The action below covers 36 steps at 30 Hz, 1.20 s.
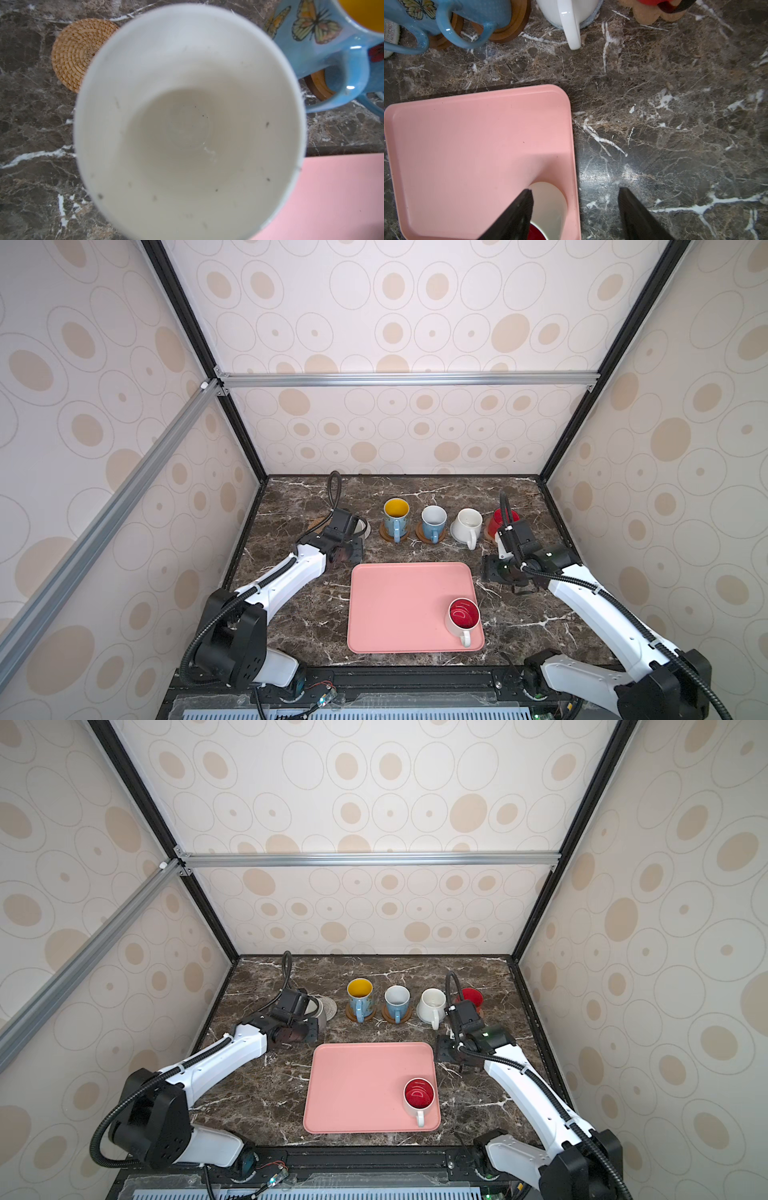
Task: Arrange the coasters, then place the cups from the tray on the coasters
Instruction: 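Carry the white mug with the left gripper toward the rattan and patterned coasters, then lower the white mug onto the patterned coaster beside the blue butterfly mug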
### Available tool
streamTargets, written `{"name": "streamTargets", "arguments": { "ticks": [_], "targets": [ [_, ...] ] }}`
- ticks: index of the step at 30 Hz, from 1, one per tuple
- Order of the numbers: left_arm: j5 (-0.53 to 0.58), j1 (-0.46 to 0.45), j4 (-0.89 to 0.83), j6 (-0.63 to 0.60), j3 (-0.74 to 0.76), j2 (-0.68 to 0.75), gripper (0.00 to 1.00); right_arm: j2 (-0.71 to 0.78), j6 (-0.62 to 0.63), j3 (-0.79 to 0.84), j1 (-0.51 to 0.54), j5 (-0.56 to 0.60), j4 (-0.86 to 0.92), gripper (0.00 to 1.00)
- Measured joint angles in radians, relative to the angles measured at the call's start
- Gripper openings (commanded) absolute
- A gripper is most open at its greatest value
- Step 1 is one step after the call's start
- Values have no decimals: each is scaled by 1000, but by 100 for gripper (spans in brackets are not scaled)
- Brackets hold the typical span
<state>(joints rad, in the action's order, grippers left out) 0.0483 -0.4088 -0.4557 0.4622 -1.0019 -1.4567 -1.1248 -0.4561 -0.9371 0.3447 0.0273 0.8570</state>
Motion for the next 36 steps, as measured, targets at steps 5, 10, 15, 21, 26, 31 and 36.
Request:
{"name": "streamTargets", "arguments": {
  "ticks": [5,10,15,21,26,31,36],
  "targets": [
    [-21,40,7,-45,-65,-78,13,16,0,1,0,3,6,69],
    [-41,76,20,-78,-124,-138,13,31,-4,5,0,3,16,69],
    [-57,102,29,-108,-188,-204,13,39,-7,6,0,5,24,69],
    [-67,116,28,-137,-251,-282,13,57,-8,7,0,15,37,69],
    [-71,119,28,-150,-276,-327,13,65,-11,12,0,19,43,69],
    [-78,127,27,-158,-280,-350,13,67,-11,13,0,23,47,69],
    [-83,134,25,-165,-291,-368,13,71,-11,17,0,26,49,69]
  ]
}}
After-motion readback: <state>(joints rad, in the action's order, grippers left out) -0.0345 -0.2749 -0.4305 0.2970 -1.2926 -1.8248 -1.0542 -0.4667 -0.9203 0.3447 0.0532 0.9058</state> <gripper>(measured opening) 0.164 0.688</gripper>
